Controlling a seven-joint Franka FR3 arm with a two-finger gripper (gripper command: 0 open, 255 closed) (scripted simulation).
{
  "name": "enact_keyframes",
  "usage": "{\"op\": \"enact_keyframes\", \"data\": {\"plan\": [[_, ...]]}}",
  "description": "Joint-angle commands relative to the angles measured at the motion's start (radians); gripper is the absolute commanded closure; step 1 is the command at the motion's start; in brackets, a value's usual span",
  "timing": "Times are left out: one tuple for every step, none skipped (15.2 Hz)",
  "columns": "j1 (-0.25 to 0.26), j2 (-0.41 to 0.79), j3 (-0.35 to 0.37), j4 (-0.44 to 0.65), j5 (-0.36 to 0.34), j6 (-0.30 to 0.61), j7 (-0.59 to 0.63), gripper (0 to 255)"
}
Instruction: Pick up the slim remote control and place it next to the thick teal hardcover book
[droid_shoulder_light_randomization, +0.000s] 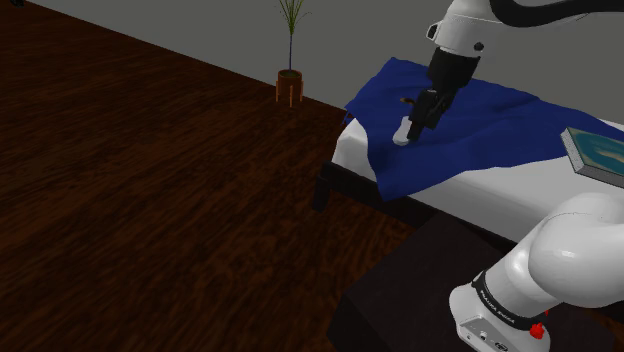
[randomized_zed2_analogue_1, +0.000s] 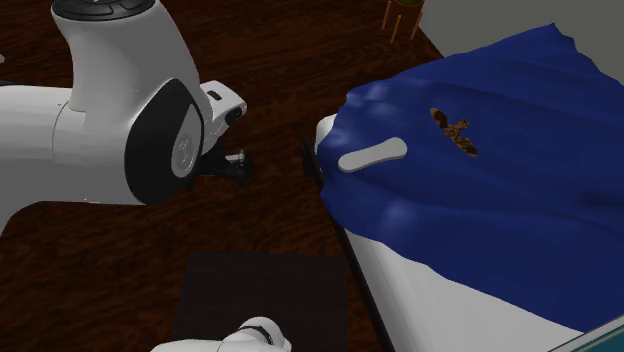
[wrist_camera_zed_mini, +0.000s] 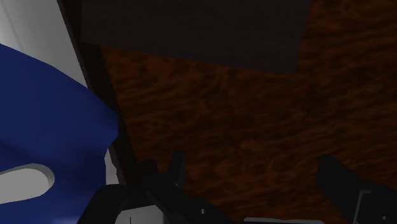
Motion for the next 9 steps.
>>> {"op": "enact_keyframes", "data": {"plan": [[0.000,0.000,0.000,0.000,0.000,0.000,0.000,0],[-0.014,0.033,0.001,0.007,-0.003,0.026,0.019,0],[-0.029,0.066,0.001,0.016,-0.006,0.052,0.039,0],[-0.043,0.099,0.001,0.025,-0.010,0.076,0.059,0],[-0.057,0.132,0.001,0.034,-0.014,0.100,0.079,0],[-0.071,0.164,0.001,0.045,-0.018,0.123,0.098,0],[-0.085,0.197,0.000,0.056,-0.022,0.145,0.118,0],[-0.099,0.229,-0.002,0.068,-0.026,0.166,0.139,0],[-0.112,0.261,-0.003,0.081,-0.031,0.186,0.159,0]]}}
